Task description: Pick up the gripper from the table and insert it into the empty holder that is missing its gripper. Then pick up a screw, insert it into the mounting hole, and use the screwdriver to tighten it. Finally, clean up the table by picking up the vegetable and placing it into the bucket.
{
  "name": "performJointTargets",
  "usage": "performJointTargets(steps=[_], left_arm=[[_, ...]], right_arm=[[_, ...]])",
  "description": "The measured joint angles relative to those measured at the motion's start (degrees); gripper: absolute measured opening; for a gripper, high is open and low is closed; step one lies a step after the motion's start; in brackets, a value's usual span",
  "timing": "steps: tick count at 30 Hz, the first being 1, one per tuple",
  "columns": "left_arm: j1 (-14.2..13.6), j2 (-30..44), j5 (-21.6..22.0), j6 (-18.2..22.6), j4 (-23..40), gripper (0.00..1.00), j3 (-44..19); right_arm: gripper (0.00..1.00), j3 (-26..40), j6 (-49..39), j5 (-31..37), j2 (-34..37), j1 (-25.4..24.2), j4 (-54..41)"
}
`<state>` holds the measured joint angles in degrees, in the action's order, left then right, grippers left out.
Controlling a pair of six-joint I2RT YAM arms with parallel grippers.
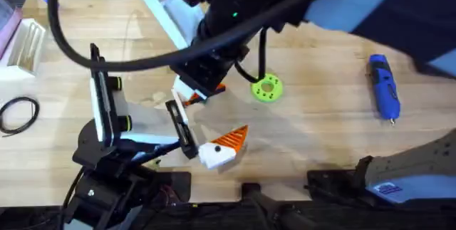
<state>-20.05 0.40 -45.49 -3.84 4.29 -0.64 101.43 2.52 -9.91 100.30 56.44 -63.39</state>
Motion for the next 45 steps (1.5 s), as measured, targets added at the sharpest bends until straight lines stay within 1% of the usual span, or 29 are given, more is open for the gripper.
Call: performJointTargets(steps=[2,7,8,9,10,12,13,14,15,16,19,22,25,29,33,35,38,43,45], left_arm=[[0.04,0.27,0.14,-0.76,0.11,0.986,0.00],[0.04,0.34,0.10,-0.81,0.04,0.985,0.00],[0.04,0.33,0.11,-0.81,0.04,0.985,0.00],[0.04,0.33,0.14,-0.81,0.04,0.985,0.00],[0.04,0.33,0.21,-0.82,0.04,0.986,0.00],[0.04,0.34,0.27,-0.98,0.04,0.987,0.00],[0.04,0.33,0.25,-0.92,0.02,0.987,0.00],[0.04,0.29,0.22,-0.85,0.00,0.986,0.00],[0.04,0.26,0.21,-0.79,0.00,0.985,0.00],[0.04,0.26,0.21,-0.64,0.00,0.986,0.00],[0.04,0.26,-0.01,-0.32,0.00,0.985,0.00],[0.04,0.26,-0.10,-0.03,0.00,0.985,0.00],[0.04,0.26,-0.18,0.00,0.00,0.985,0.00],[0.04,0.28,-0.18,0.00,0.00,0.985,0.00],[0.04,0.26,-0.18,0.00,-0.02,0.985,0.00],[0.04,0.26,-0.18,0.00,-0.02,0.985,0.00],[0.04,0.28,-0.18,0.00,-0.02,0.985,0.00],[0.04,0.26,-0.18,0.02,-0.02,0.987,0.00],[0.04,0.26,-0.18,0.02,-0.02,0.987,0.00]], right_arm=[[0.006,0.09,0.00,0.18,0.80,0.25,0.10],[0.006,0.22,0.00,0.38,0.82,0.34,-0.04],[0.036,0.22,0.13,0.39,0.82,0.36,-0.08],[0.125,0.22,-0.02,0.22,0.82,0.40,-0.10],[0.252,0.22,0.04,-0.18,0.82,0.47,-0.14],[0.552,0.41,-0.02,0.18,0.80,0.68,-0.26],[0.676,0.48,-0.37,0.89,0.74,0.60,-0.44],[0.830,0.50,-0.57,1.79,0.66,0.26,-0.67],[0.903,0.50,-1.17,2.23,0.55,-0.20,-0.70],[0.924,0.50,-1.36,2.25,0.41,-0.60,-0.69],[0.934,0.48,-1.72,1.44,-0.53,-1.23,0.19],[0.936,0.48,-1.96,0.75,-2.95,-2.81,0.32],[0.937,0.48,-2.18,0.53,-6.38,-6.28,-0.81],[0.936,0.48,-2.36,0.37,-9.79,-11.01,-4.96],[0.941,-0.83,-2.38,-0.01,-12.09,-13.38,-6.29],[0.940,-3.64,-2.38,-0.67,-14.17,-13.80,-5.30],[0.940,-10.87,-2.06,-1.70,-19.08,-14.05,-1.90],[0.940,-23.73,1.27,-2.45,-29.44,-14.09,3.68],[0.941,-26.97,2.52,-2.60,-33.40,-14.09,4.18]])
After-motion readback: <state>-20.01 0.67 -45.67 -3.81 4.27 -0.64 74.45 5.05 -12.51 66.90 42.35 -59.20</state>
